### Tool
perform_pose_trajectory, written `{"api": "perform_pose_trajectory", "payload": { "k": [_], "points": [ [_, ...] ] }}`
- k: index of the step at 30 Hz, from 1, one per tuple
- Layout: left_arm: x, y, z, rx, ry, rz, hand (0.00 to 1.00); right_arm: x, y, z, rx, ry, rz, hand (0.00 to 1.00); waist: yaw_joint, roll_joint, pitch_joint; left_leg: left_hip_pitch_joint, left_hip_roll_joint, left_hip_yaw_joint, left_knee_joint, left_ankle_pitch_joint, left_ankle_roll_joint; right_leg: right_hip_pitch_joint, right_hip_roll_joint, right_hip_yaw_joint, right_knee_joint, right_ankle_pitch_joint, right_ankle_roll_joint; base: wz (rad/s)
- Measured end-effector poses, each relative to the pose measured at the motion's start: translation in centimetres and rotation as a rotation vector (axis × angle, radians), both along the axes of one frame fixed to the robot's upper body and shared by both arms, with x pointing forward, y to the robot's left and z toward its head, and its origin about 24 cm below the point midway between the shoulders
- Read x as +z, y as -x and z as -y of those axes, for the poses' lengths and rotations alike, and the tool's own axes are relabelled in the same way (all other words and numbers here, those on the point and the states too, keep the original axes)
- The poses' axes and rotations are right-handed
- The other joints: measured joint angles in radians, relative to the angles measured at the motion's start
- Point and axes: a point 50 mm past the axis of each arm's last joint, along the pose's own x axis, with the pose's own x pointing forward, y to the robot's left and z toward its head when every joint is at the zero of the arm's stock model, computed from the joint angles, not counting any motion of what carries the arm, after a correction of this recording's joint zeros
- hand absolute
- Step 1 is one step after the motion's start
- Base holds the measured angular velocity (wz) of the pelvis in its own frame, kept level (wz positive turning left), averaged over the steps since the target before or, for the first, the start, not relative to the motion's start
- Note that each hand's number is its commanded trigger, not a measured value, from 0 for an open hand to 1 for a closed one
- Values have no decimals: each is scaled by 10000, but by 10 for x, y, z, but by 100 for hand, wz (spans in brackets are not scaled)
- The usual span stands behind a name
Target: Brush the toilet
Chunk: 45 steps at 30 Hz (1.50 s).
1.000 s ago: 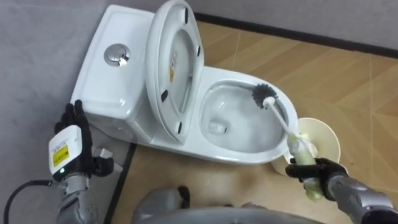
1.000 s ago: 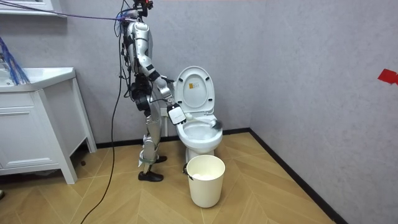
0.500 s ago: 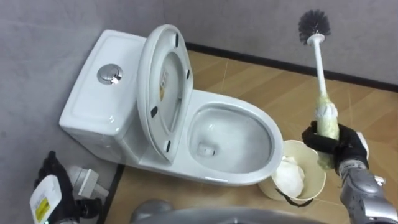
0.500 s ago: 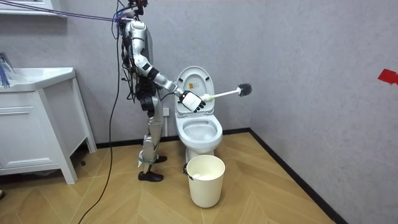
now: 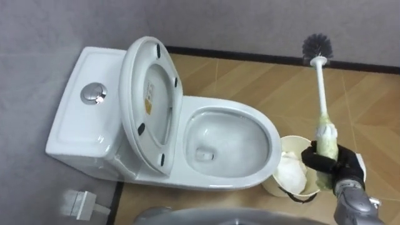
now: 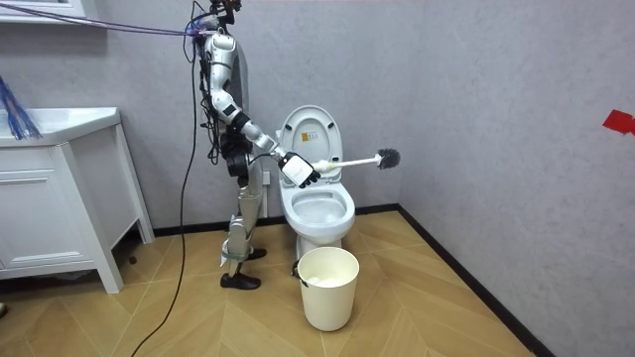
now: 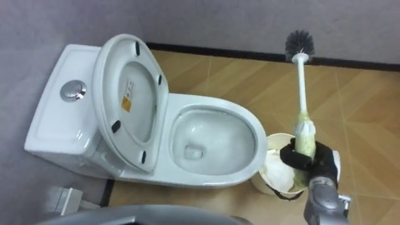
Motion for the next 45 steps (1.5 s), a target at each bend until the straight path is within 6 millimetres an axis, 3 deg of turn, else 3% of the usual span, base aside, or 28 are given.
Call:
{"api": "perform_pose_trajectory", "payload": {
  "k": [1,2,3,4,13,23,35,45],
  "points": [
    [-1,-3,1,-98,139,-11,0,-4,8,-2,-141,-113,-277,85,-58,4,-5,5,-5,21,-12,-8,-3,21,2,4,-53,-4,7,-9],
    [-1,-4,1,-136,266,-78,0,-8,15,-4,-290,-252,-527,20,-137,12,-4,32,-3,82,-18,-16,-8,25,22,96,-80,-2,8,-11],
    [-2,-3,1,-123,319,-129,0,-10,17,-6,-354,-328,-640,4,-198,10,-8,47,0,119,-17,-20,-10,27,29,133,-79,-2,8,-15],
    [-2,-3,2,-105,407,-187,0,-14,22,-8,-458,-452,-872,0,-337,13,-7,65,-1,149,1,-37,-12,52,50,218,-87,1,6,-9],
    [-6,-6,5,-942,988,-737,0,-21,33,-9,-926,-791,-1333,0,-763,175,20,226,10,377,14,-75,-27,99,99,529,-96,4,3,-8],
    [-7,-8,7,-1186,1175,-1014,0,-36,63,-17,-1352,-1323,-2793,0,-763,207,-22,313,10,392,21,-77,-29,76,116,802,-95,11,-2,-8],
    [-9,-5,9,-1258,1314,-1302,0,-39,71,-18,-1474,-1386,-3216,0,-743,319,8,383,15,391,23,-77,-30,135,122,792,-89,14,-7,0],
    [-10,-5,10,-1240,1562,-1384,0,-44,81,-22,-1475,-1778,-3808,0,-762,256,-10,380,16,386,19,-76,-30,141,123,782,-83,14,-7,0]
  ]
}}
